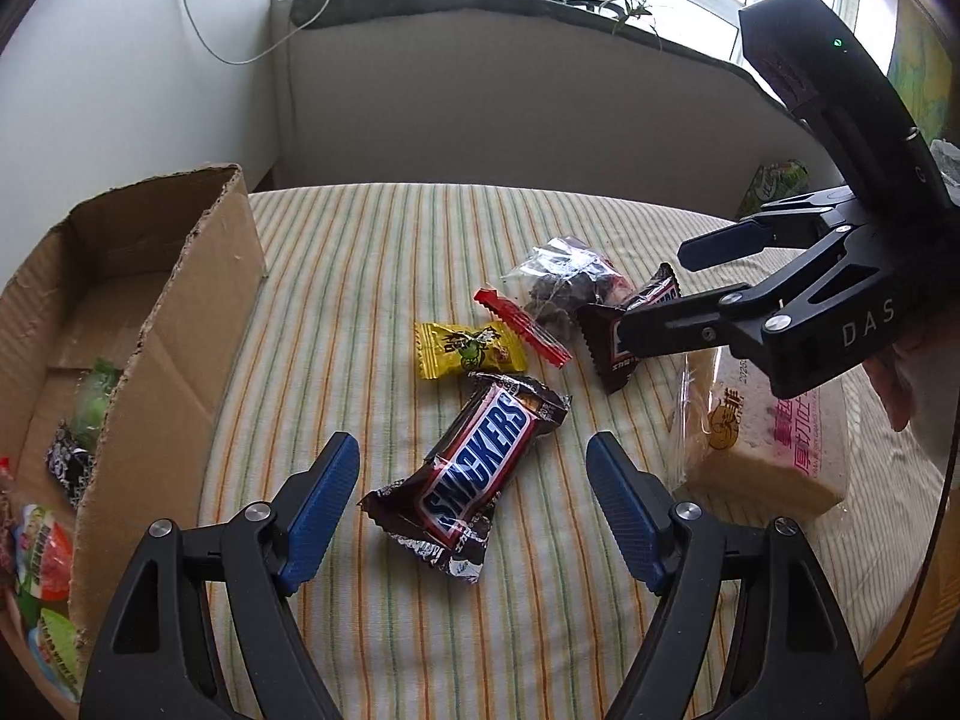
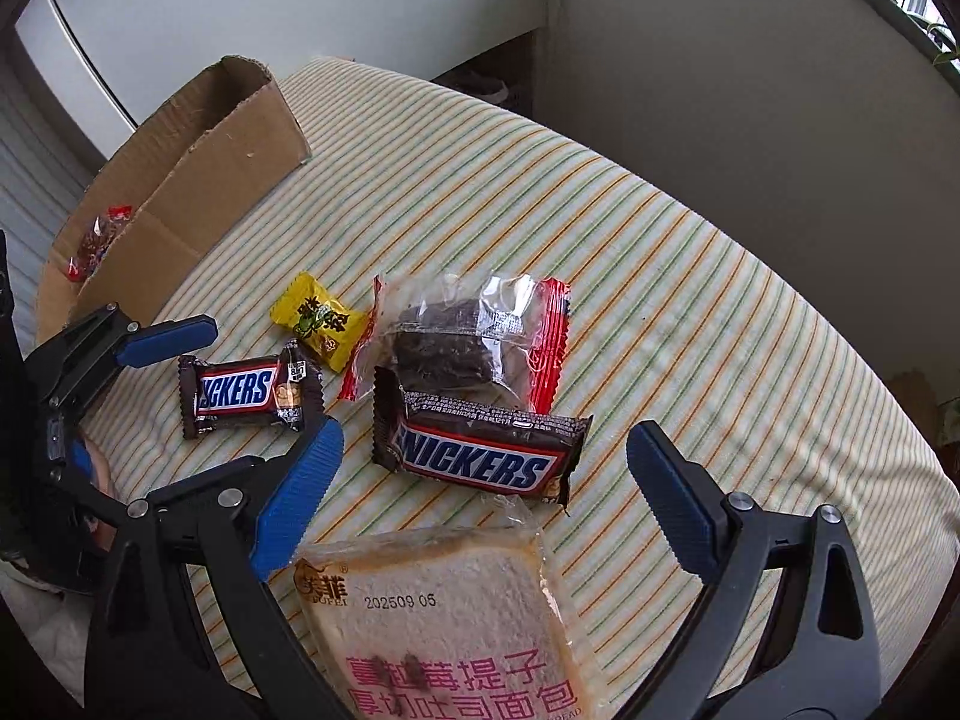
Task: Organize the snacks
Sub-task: 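Grasp the small Snickers bar with left tool while right tool grasps the large Snickers bar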
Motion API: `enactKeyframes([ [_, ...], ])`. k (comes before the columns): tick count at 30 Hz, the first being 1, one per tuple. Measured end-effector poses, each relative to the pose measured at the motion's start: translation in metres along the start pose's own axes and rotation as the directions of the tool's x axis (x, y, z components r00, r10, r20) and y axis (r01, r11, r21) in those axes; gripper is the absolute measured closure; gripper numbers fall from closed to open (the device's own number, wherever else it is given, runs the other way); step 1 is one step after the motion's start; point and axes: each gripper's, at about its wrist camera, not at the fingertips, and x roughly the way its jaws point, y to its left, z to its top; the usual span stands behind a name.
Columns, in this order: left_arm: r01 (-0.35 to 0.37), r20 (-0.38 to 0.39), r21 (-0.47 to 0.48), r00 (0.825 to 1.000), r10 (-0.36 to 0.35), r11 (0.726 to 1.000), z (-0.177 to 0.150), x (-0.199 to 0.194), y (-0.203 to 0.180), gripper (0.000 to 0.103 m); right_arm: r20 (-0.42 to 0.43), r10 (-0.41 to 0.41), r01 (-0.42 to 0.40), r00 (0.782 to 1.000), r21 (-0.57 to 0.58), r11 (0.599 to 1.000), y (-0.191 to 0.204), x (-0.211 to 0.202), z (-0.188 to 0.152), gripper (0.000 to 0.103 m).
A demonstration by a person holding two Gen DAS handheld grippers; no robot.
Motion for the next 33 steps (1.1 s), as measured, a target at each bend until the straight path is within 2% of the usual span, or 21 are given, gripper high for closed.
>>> enactKeyframes([
  [3,0.002,-0.004,0.002,1.0,-0.002,1.0,0.002,0.005,0.001,0.025,-0.016,0.01,-0.01,1.0,-0.006,1.0,0.0,0.011,0.002,0.006],
  [5,0.004,-0.003,-0.004,1.0,-0.004,1.0,0.001,0.006,0.002,0.027,-0.024,0.015,-0.015,1.0,-0.007,1.0,0.0,0.016,0.002,0.018],
  [6,0.006,-0.002,-0.006,1.0,-0.006,1.0,0.002,0.007,0.002,0.038,-0.025,0.012,-0.012,1.0,-0.016,1.0,0.001,0.017,0.002,0.028],
  [7,0.009,-0.005,-0.008,1.0,-0.009,1.0,0.002,0.008,0.002,0.045,-0.016,0.008,-0.009,1.0,-0.021,1.0,0.002,0.017,0.002,0.034],
  [8,0.013,-0.006,-0.009,1.0,-0.013,1.0,0.002,0.008,0.004,0.059,-0.015,0.009,-0.009,1.0,-0.023,1.0,0.002,0.016,0.002,0.036],
  [10,0.037,-0.004,-0.001,0.999,-0.037,0.999,0.001,0.009,0.004,0.073,-0.005,0.003,-0.003,1.0,-0.028,1.0,0.001,0.014,0.001,0.043],
  [11,0.038,-0.003,0.006,0.999,-0.038,0.999,0.002,0.009,0.003,0.076,0.0,0.0,0.0,1.0,-0.024,1.0,0.0,0.012,0.001,0.043],
  [19,0.044,0.026,-0.005,0.999,-0.044,0.999,-0.002,0.003,0.004,0.076,0.036,-0.016,0.016,0.999,-0.005,1.0,-0.016,-0.008,-0.015,0.045],
  [27,0.042,0.021,0.002,0.999,-0.042,0.999,-0.002,0.005,0.001,0.076,0.061,-0.013,0.012,0.998,0.021,1.0,-0.027,-0.015,-0.018,0.045],
  [33,0.043,0.041,-0.003,0.998,-0.043,0.999,0.002,-0.007,0.001,0.076,0.141,-0.043,0.035,0.989,0.056,0.998,-0.027,-0.038,-0.026,0.045],
])
